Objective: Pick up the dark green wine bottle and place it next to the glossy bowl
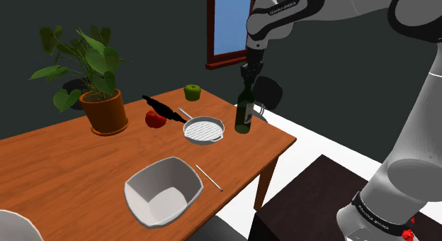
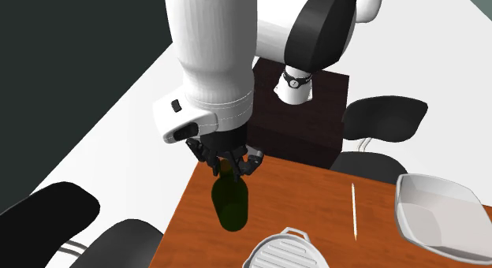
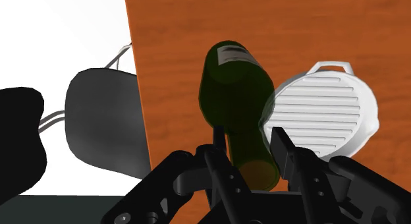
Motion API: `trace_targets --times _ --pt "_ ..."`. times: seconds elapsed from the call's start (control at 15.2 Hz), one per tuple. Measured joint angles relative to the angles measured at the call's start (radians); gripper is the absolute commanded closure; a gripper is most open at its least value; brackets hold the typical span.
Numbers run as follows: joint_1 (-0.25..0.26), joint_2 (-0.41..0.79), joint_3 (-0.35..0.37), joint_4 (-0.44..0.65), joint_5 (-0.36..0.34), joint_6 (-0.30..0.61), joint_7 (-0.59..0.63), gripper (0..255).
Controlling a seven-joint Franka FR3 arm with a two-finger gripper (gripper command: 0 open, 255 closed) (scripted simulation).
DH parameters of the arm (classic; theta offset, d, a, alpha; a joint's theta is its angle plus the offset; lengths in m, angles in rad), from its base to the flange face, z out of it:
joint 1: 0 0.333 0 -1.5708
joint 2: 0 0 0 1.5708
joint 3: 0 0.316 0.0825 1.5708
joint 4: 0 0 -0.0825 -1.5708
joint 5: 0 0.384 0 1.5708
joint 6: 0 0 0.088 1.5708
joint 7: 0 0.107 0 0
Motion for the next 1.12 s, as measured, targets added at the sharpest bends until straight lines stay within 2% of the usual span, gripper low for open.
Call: trace_targets --times 1.12 --pt "-0.001 -0.021 -0.001 0.193 -0.004 -0.214 0.004 255"
